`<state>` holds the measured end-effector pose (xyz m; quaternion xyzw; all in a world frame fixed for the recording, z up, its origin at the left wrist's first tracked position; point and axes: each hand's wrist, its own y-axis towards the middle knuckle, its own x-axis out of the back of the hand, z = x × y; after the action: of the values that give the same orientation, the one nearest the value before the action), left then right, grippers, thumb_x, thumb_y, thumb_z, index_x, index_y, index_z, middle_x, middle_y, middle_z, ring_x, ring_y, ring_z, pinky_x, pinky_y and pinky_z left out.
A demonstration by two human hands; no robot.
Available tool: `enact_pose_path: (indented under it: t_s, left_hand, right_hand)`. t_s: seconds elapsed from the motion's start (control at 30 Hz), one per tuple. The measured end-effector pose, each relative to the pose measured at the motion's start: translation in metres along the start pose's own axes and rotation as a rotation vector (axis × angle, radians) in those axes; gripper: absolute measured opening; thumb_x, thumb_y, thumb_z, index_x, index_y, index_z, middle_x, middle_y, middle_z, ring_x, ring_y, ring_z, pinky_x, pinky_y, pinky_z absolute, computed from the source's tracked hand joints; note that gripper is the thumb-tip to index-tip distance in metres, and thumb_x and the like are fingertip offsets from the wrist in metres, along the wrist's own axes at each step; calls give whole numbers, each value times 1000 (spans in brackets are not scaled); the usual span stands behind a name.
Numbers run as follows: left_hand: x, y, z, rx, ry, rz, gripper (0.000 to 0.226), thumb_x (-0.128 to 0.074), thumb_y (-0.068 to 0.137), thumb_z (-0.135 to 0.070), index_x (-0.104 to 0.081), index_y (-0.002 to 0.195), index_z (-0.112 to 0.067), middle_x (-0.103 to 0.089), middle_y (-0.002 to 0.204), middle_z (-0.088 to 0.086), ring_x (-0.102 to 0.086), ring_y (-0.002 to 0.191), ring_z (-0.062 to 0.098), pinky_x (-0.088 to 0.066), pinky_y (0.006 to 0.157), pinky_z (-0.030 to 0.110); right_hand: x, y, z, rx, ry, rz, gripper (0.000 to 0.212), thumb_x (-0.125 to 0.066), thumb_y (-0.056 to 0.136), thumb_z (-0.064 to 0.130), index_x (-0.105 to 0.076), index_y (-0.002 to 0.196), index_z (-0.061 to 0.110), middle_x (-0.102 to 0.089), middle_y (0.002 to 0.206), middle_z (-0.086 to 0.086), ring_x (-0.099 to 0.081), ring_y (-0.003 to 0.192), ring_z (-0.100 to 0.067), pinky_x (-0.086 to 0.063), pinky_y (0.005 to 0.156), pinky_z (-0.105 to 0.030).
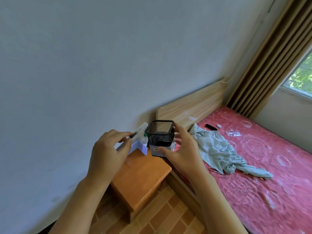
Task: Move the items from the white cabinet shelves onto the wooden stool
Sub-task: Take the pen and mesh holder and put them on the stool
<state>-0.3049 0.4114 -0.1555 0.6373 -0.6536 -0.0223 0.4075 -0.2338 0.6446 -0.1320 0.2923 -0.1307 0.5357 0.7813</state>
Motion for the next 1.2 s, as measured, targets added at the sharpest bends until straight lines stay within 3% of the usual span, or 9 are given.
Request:
enact_pose_path:
  t_s: [0.3, 0.43, 0.6, 0.67, 0.77, 0.87, 1.0, 1.2]
  left_hand:
    - [-55, 63, 26, 15, 51, 33, 22, -77, 92, -12, -79, 110, -24, -69, 95, -14, -67, 90, 13, -59, 75, 41]
    - [-91, 104, 37, 21, 81, 58, 21, -77, 91, -11, -79, 108, -24, -68, 93, -15, -67, 89, 13, -58, 76, 40]
    - [-141, 139, 54, 72, 108, 83, 20, -77, 91, -11, -80, 107, -23, -68, 91, -16, -68, 89, 12, -58, 77, 34]
    - [-160, 147, 59, 92, 106, 99, 20, -77, 91, -12, -80, 108, -22, -69, 91, -14, -68, 89, 13, -58, 77, 31]
    - [-185, 156, 72, 120, 118, 140, 19, -77, 91, -14, -80, 108, -24, -68, 90, -14, -67, 89, 13, -56, 75, 28]
    - [-203, 160, 90, 157, 131, 194, 18, -77, 91, -17, -81, 108, -25, -69, 91, -15, -68, 89, 12, -55, 75, 25]
    - [-224, 163, 122, 185, 124, 265, 20, -77, 90, -19, -81, 109, -22, -71, 91, -13, -68, 88, 11, -56, 75, 25]
    - [-260, 161, 175, 190, 84, 416, 23, -76, 90, -16, -81, 111, -24, -69, 91, -15, -68, 88, 9, -56, 74, 24]
  right_hand:
    - [-13, 81, -63, -27, 54, 25, 85, -91, 73, 15, -52, 145, 37, -68, 121, 28, -65, 112, 2, -55, 89, -19]
    - [-10, 129, -96, -44, 101, 45, 84, -93, 74, 26, -49, 143, 46, -64, 125, 33, -61, 115, 7, -47, 90, -8]
    - [-6, 183, -143, -79, 116, 86, 84, -92, 71, 26, -44, 133, 56, -63, 122, 30, -59, 113, 12, -44, 88, -4]
    - [-9, 197, -162, -95, 117, 114, 83, -91, 70, 30, -47, 138, 50, -64, 124, 29, -58, 116, 12, -46, 90, -7]
    - [-21, 212, -187, -125, 125, 147, 85, -90, 68, 36, -49, 142, 45, -66, 127, 24, -59, 119, 5, -52, 98, -22]
    - [-35, 220, -208, -169, 140, 153, 82, -89, 70, 41, -46, 138, 52, -65, 127, 24, -59, 120, 3, -52, 98, -24]
    - [-59, 221, -238, -257, 142, 157, 86, -87, 68, 46, -48, 145, 41, -62, 133, 22, -58, 124, -1, -54, 102, -34]
    - [-103, 217, -277, -400, 132, 127, 80, -92, 69, 37, -51, 138, 39, -64, 124, 23, -59, 118, 3, -56, 98, -32]
